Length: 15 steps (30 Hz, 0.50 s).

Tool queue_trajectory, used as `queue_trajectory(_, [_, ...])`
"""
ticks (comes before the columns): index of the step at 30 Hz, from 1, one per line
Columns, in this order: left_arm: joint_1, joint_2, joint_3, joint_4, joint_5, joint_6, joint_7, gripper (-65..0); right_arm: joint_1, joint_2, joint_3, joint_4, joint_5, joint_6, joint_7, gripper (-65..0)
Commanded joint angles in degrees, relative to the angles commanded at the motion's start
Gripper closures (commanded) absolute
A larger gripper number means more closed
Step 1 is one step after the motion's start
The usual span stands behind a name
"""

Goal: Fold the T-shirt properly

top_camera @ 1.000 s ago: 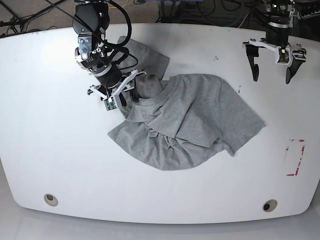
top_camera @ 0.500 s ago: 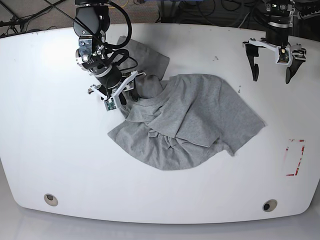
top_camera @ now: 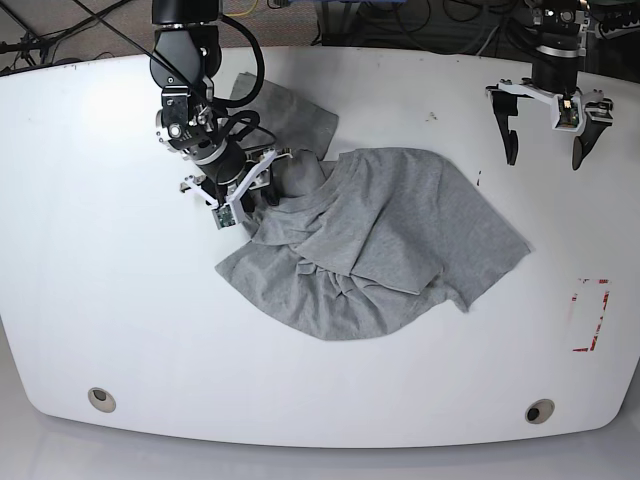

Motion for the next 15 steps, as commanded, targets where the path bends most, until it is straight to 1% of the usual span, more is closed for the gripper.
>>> queue_trajectory(8, [0.0,-0.1,0.0,0.1,0.0,0.0,-0.4,-57.1,-0.2,-0.1,0.2,1.1,-0.2,-0.11,-0.4,-22.2])
queue_trajectory(15, [-0.1,-0.2,0.0,-0.1,0.0,0.0,-0.5,-57.1,-0.3,-0.1,0.0,2.0,-0.3,-0.21,-0.4,-22.5])
